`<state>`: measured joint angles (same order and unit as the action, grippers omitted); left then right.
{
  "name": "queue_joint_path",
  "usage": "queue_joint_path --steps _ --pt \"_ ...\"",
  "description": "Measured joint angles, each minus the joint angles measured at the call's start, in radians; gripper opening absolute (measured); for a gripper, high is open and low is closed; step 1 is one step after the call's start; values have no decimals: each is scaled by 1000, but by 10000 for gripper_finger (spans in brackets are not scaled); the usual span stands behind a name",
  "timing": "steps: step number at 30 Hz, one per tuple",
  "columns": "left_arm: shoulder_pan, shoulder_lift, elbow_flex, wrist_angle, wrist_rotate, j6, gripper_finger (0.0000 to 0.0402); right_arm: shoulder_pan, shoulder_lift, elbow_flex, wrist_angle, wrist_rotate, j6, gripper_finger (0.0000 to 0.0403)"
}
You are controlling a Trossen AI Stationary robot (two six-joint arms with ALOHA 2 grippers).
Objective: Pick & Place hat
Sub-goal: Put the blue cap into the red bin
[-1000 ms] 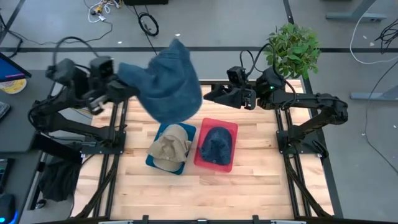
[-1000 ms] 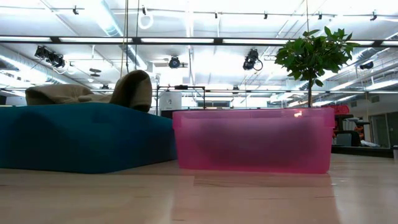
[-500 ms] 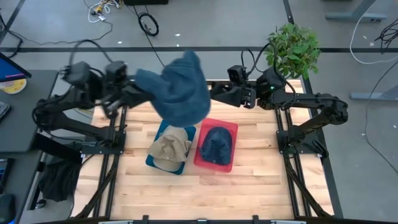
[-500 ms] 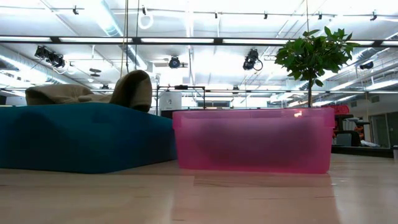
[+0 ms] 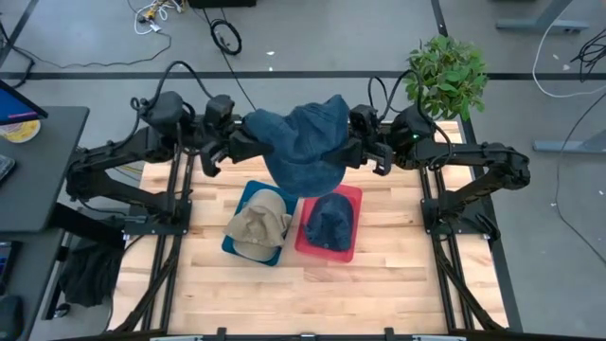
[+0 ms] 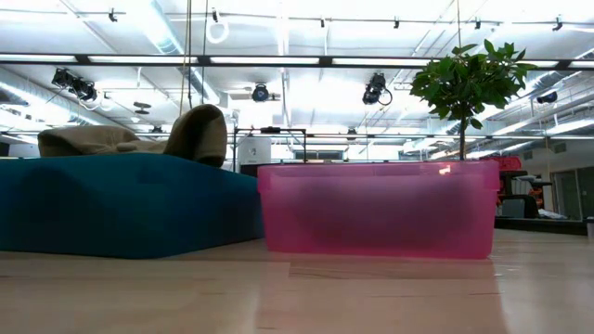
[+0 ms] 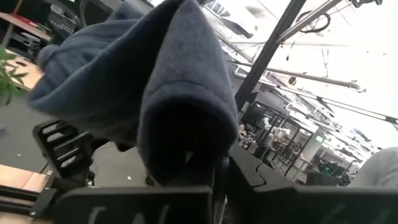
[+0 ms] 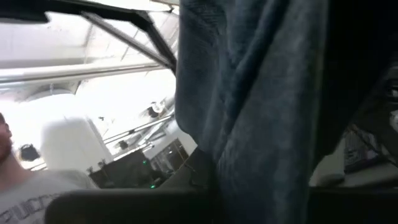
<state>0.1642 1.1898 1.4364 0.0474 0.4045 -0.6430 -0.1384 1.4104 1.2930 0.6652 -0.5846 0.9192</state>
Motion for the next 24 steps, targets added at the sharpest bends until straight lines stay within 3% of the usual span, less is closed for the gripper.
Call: queue_joint_path --steps 3,9,15,19,24 --pt "6 -5 0 3 -10 -12 36 -2 2 0 -15 6 4 14" --pt "15 -8 2 16 -38 -53 122 -18 -8 0 -43 -4 31 8" --pt "40 -79 0 -36 -29 -37 195 -25 -112 0 -314 106 -66 7" --pt "58 -163 0 -104 -53 23 209 -24 -185 0 -474 195 -109 6" --pt "61 -281 3 -206 -221 104 198 -8 -284 -64 -543 326 -136 6"
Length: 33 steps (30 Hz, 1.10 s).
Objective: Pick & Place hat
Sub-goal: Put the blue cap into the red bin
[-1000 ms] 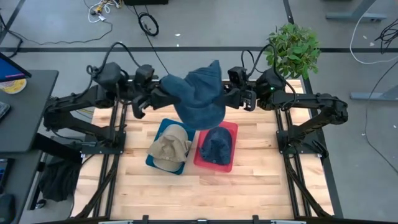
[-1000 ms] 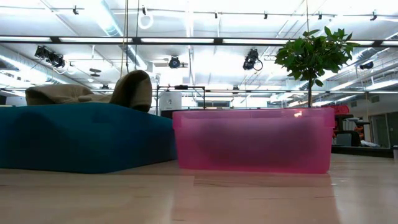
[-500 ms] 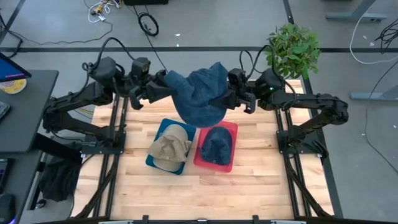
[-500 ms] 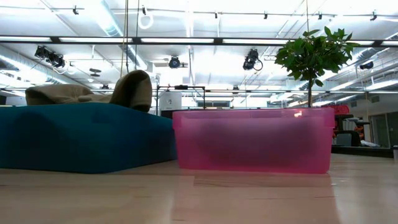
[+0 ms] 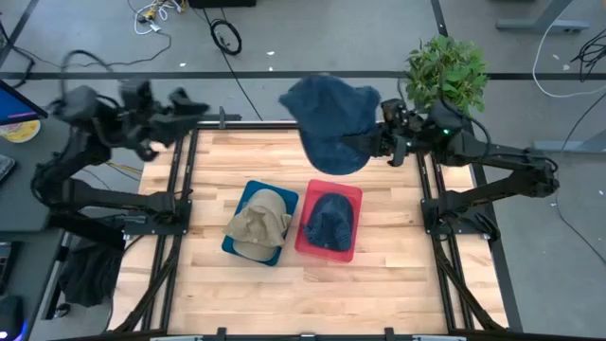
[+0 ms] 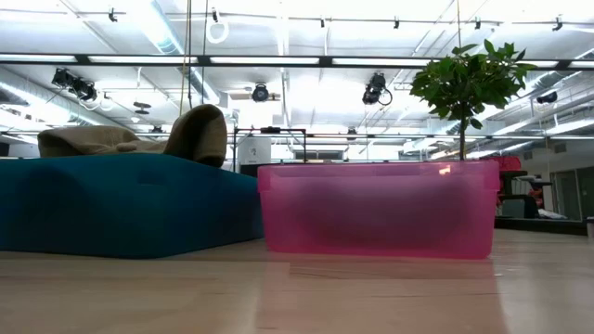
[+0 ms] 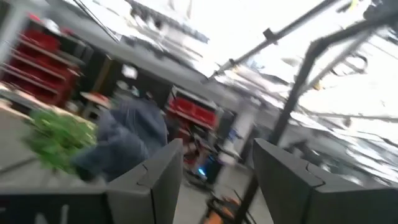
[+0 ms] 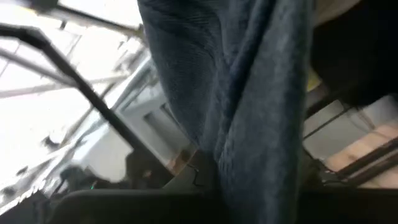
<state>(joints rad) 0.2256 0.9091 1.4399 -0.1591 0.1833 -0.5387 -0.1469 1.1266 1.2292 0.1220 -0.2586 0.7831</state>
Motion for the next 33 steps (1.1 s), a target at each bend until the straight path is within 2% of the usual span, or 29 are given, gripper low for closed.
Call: queue_joint_path --steps 3,8,11,14,17,22,27,33 --pt "0 -37 0 -30 -58 9 189 1 -83 -153 86 66 59 6" --pt "0 -51 0 -52 -89 46 178 18 -175 -508 460 150 205 6" --pt "0 -46 -1 -73 -97 72 177 77 -170 -689 675 257 277 6" --pt "0 -33 -2 -77 -117 103 177 180 -157 -798 816 415 266 6" --pt "0 -18 -2 -76 -121 131 177 277 -150 -843 874 588 204 6" --pt "0 10 -2 -74 -121 119 177 390 -115 -847 836 790 165 6" --pt "0 28 -2 -74 -121 106 177 447 -25 -847 824 826 197 6" --pt "0 27 -2 -74 -104 106 177 514 149 -847 823 837 344 6"
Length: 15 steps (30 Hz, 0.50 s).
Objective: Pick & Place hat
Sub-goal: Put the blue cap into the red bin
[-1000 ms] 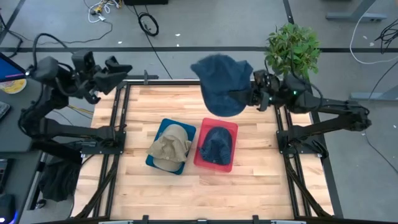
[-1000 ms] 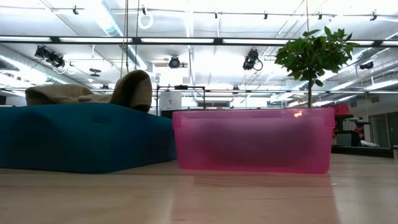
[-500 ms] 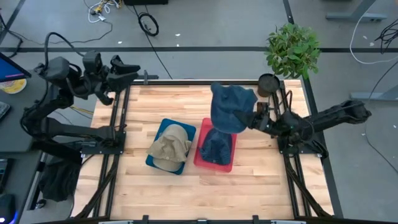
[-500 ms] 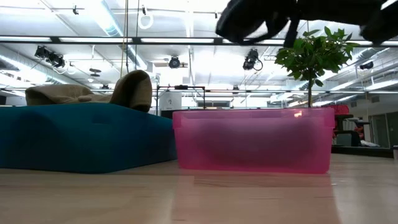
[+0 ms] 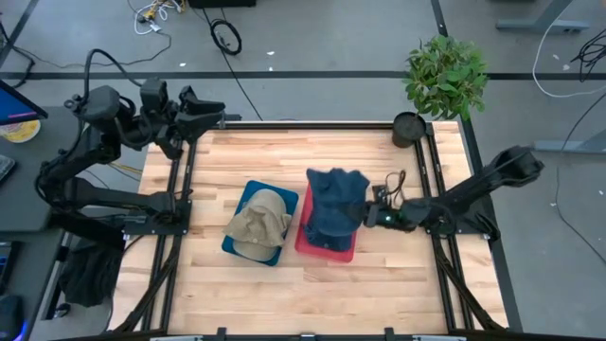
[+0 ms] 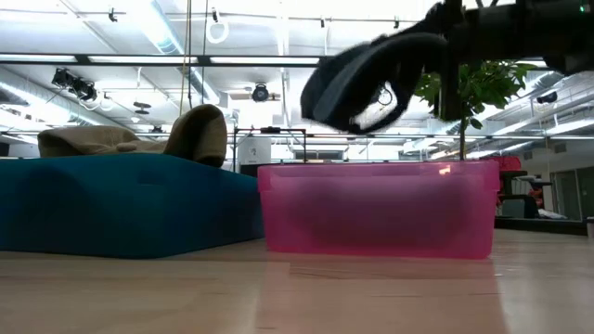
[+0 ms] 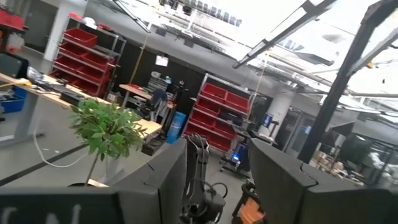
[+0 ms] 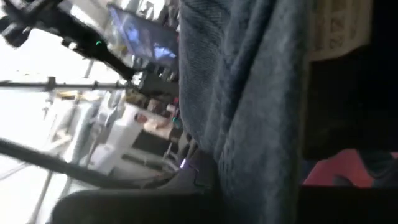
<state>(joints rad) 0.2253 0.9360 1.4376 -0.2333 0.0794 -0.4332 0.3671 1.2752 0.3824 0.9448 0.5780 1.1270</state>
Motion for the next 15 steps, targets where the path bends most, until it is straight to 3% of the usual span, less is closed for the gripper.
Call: queue_joint_path --steps 6,15 --pt "0 0 0 0 22 -4 177 61 178 20 142 154 49 6" --pt "0 6 0 -3 23 -19 177 79 368 140 113 138 96 6"
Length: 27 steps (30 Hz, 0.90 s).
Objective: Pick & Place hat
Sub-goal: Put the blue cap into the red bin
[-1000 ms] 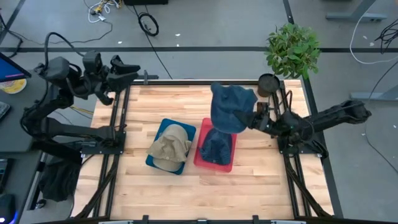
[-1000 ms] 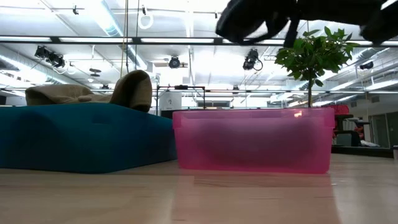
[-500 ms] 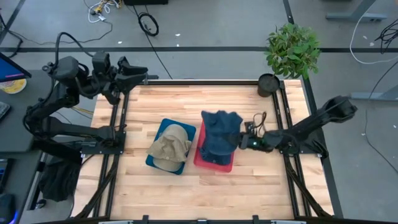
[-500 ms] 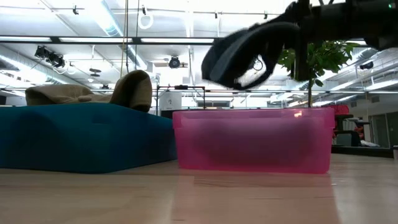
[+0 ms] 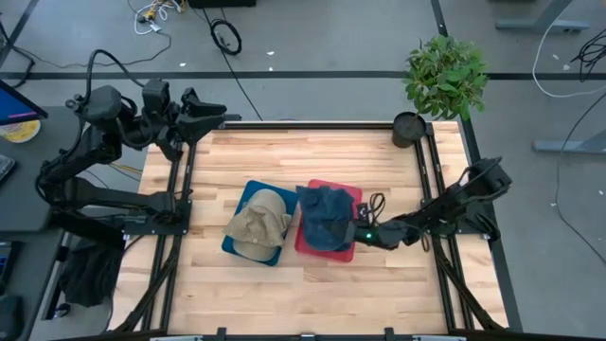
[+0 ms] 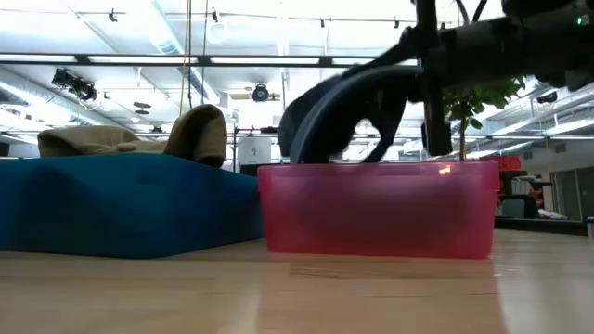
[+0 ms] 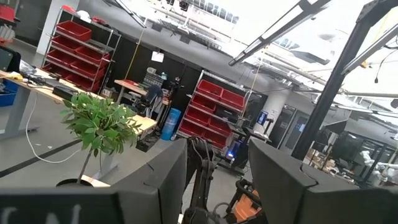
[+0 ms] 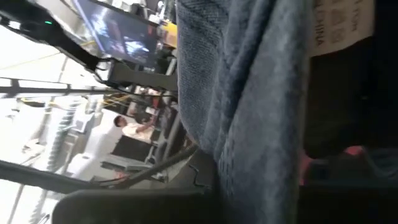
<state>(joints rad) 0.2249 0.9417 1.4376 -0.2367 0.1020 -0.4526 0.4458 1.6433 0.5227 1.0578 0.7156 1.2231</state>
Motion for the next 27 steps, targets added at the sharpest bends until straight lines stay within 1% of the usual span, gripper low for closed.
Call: queue_joint_path --steps 7,12,14,17,19,24,27 --pt "0 0 0 -1 0 -2 177 0 99 3 -2 6 125 6" --pt "0 1 0 -3 0 -8 177 4 112 4 -41 12 142 8" --pt "0 1 0 -5 3 -8 177 1 112 4 -43 -5 151 14" --pt "0 1 0 -7 6 -8 177 -7 107 4 -51 -92 155 31" --pt "0 1 0 -7 7 -8 177 -10 107 4 -62 -139 185 45" --pt "0 1 0 -8 7 -8 177 -10 105 4 -73 -156 227 84" --pt "0 1 0 -8 7 -11 177 -10 86 4 -92 -182 215 118"
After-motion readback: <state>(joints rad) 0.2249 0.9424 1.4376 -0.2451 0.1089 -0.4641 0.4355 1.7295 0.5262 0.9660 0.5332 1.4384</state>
